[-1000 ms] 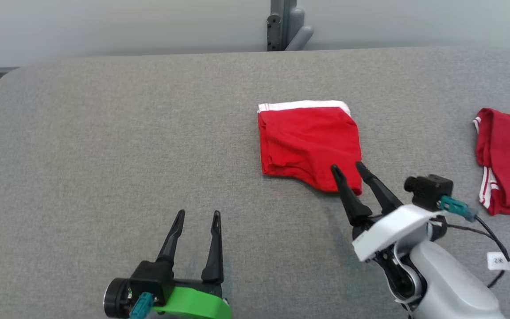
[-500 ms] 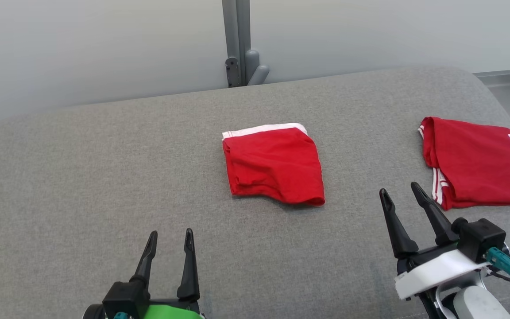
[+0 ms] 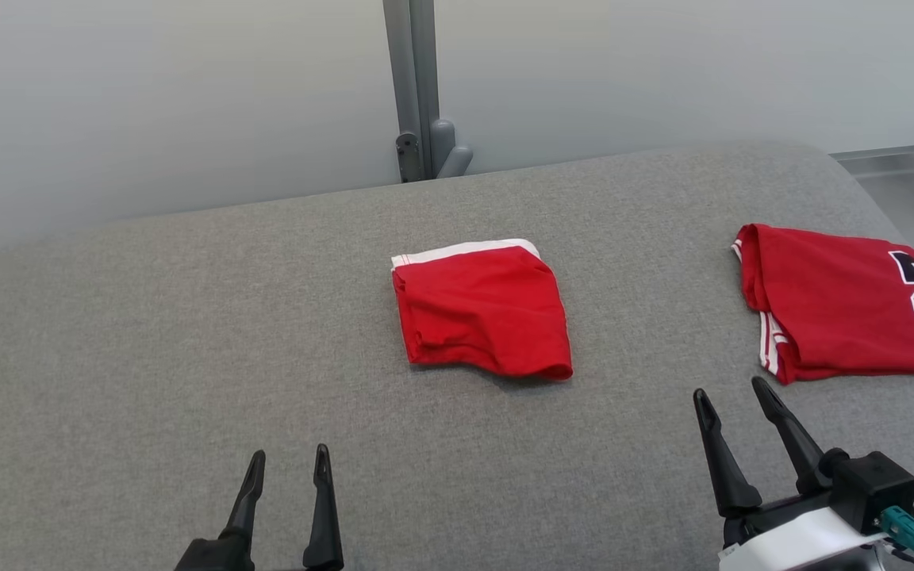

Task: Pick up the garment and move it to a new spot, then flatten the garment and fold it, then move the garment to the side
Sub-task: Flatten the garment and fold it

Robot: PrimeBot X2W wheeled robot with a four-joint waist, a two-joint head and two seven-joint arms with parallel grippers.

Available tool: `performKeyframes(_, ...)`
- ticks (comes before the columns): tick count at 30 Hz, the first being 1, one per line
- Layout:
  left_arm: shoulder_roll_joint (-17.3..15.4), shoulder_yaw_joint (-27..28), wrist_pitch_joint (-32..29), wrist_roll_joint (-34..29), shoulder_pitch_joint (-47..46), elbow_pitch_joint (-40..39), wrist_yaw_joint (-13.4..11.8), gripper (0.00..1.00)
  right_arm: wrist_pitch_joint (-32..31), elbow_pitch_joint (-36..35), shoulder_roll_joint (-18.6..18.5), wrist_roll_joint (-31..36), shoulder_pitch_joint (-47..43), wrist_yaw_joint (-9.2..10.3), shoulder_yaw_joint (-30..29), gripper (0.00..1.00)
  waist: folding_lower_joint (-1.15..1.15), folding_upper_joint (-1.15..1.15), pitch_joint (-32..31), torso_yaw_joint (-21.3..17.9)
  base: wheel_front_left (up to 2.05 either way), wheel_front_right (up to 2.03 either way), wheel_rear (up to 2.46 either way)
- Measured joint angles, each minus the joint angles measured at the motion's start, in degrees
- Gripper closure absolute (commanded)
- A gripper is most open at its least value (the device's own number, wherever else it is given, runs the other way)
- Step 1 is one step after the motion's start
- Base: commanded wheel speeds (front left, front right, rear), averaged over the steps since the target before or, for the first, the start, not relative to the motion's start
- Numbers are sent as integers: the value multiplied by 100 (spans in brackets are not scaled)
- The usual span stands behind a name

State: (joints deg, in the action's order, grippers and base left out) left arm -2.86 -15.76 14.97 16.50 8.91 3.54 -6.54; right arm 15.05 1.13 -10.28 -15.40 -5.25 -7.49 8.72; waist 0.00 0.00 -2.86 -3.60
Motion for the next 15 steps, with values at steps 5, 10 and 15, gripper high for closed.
performKeyframes(5,0,7,0,-60,28,9,7,0,0,-5,21,37,-40,0,-3,0,0,0,-25,8,0,0,0)
performKeyframes(10,0,3,0,-100,48,13,7,0,0,-16,36,41,-41,0,-19,0,0,0,-33,23,0,0,0)
performKeyframes(15,0,-9,0,-147,48,13,4,0,0,-16,38,42,-42,0,-38,0,0,0,-24,74,0,0,0)
